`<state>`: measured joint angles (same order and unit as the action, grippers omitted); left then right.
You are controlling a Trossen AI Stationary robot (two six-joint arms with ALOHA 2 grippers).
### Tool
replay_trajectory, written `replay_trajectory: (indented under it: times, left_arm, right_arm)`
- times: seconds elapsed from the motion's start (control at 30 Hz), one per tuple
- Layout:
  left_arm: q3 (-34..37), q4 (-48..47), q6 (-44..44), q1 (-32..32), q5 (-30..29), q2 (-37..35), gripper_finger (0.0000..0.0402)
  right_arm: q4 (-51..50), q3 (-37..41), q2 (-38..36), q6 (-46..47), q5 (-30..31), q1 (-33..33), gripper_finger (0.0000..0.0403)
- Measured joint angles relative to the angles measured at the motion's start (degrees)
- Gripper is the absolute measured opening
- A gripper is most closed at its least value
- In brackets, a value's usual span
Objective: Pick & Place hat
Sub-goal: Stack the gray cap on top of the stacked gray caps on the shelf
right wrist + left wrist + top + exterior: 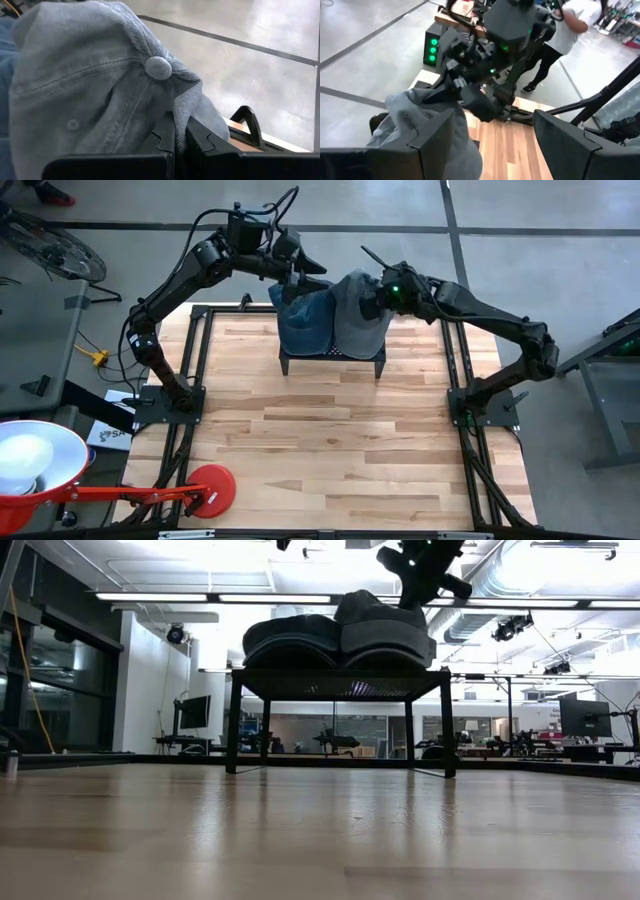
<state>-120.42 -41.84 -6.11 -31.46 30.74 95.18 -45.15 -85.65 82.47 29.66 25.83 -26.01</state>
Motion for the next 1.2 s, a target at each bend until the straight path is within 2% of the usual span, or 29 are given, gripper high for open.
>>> replay_trajectory:
  times: [0.5, 0.77, 0.87, 1.2]
  left_arm:
    - [-0.02, -0.36, -0.13, 0.00, -1.88, -4.96, 0.0266]
    - [-0.02, -2.70, 1.95, 0.00, -4.88, -6.69, 0.0266]
    - [-0.02, -2.80, 1.34, 0.00, -4.39, -7.06, 0.0266]
    - [-0.02, -5.32, 0.65, 0.00, -5.88, -7.60, 0.0266]
  right_arm:
    - [1.20, 0.00, 1.20, -6.56, -6.19, -1.95, 0.0003]
    - [2.86, 0.00, 2.83, -9.17, -9.42, -3.48, 0.0003]
    - [3.31, 0.00, 2.86, -9.51, -10.08, -3.66, 0.0018]
    - [5.00, -0.02, -0.14, -14.95, -11.69, -3.66, 0.0105]
